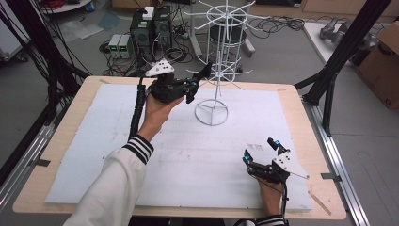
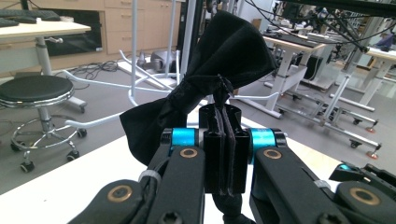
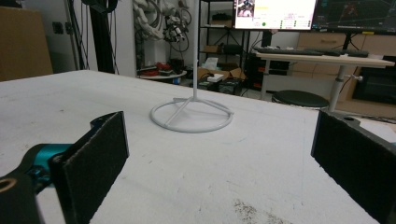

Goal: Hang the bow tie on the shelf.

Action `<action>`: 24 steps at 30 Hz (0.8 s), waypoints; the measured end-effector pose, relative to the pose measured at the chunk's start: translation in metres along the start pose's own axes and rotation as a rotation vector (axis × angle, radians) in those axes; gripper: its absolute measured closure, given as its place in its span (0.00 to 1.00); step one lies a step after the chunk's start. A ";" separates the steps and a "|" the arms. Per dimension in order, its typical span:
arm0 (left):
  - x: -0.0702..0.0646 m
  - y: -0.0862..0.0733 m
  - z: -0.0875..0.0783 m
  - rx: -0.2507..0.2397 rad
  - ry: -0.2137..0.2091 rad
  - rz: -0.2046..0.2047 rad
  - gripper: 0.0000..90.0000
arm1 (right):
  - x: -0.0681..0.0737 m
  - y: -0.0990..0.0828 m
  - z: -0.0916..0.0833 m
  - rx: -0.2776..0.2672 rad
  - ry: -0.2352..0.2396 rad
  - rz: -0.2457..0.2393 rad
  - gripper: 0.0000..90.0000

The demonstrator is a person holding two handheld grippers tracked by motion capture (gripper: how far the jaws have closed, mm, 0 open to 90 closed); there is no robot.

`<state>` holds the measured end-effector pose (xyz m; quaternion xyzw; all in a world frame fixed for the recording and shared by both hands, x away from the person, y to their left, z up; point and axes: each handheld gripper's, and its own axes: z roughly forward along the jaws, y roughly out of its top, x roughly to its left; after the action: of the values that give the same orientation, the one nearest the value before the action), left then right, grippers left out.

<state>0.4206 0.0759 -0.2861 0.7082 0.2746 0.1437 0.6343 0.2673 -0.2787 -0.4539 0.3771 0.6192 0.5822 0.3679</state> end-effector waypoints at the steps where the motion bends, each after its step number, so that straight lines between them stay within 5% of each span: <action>1: 0.000 0.000 0.001 0.005 -0.001 0.006 0.97 | 0.000 0.000 0.000 0.000 0.000 0.000 0.03; 24: -0.003 -0.008 0.018 0.056 0.013 0.009 0.97 | 0.000 0.000 0.000 0.000 0.000 0.004 0.03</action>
<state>0.4258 0.0599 -0.2960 0.7260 0.2795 0.1431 0.6118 0.2672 -0.2787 -0.4540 0.3784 0.6185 0.5828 0.3668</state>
